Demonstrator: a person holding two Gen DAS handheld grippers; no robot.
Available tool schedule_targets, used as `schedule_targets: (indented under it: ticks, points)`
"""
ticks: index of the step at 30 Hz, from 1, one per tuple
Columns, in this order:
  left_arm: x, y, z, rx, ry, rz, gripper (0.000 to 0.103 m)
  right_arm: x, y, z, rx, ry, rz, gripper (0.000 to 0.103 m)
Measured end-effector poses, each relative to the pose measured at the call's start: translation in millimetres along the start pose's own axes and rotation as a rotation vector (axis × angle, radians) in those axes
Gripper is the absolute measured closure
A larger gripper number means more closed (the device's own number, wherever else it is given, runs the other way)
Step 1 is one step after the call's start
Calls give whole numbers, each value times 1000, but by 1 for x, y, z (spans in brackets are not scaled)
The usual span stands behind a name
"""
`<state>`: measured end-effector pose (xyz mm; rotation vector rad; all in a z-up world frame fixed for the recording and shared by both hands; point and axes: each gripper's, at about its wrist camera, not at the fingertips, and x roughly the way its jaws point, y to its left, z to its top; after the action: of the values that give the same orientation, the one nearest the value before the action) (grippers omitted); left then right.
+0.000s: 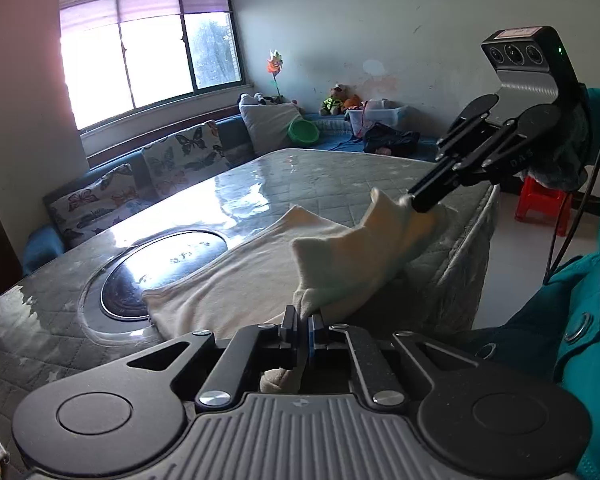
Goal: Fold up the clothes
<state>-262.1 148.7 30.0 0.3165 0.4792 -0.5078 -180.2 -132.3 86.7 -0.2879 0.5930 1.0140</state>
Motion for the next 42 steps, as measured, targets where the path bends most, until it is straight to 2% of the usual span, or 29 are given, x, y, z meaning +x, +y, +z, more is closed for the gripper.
schedule_targets:
  ticks: [4, 7, 10, 11, 12, 17, 21, 22, 23, 24, 28, 32, 38, 42]
  points:
    - [12, 5, -3, -7, 27, 5, 97, 13, -6, -8, 40, 59, 25, 98]
    - [15, 6, -5, -2, 37, 4, 97, 17, -6, -14, 46, 95, 63, 92]
    - [17, 6, -7, -11, 40, 7, 97, 19, -6, -18, 47, 107, 88, 75]
    - [17, 6, -7, -14, 39, 7, 97, 20, -5, -19, 44, 112, 94, 62]
    - [18, 6, -7, -17, 39, 8, 97, 22, -4, -20, 37, 117, 96, 55]
    - [19, 3, -6, -21, 33, 15, 97, 32, 5, -28, 37, 152, 166, 55]
    - [19, 3, -3, -30, 27, 23, 97, 40, 16, -33, 6, 168, 152, 56]
    - [19, 3, -3, -31, 25, 26, 97, 43, 19, -34, 1, 167, 144, 60]
    - [19, 2, -2, -31, 24, 28, 97, 46, 22, -36, -3, 164, 134, 80]
    - [18, 2, -2, -30, 23, 28, 97, 46, 24, -36, -11, 164, 125, 93]
    - [8, 0, -1, -26, 11, 14, 97, 36, 28, -34, -29, 140, 121, 94]
    - [8, 9, 13, -20, -24, 20, 97, 19, 19, -13, -53, 88, 87, 94]
    - [42, 37, 44, 48, -52, 68, 97, 30, -22, 30, -80, 32, -8, 94]
    - [81, 65, 62, 51, -41, 99, 97, 57, -57, 57, -96, 32, -58, 94]
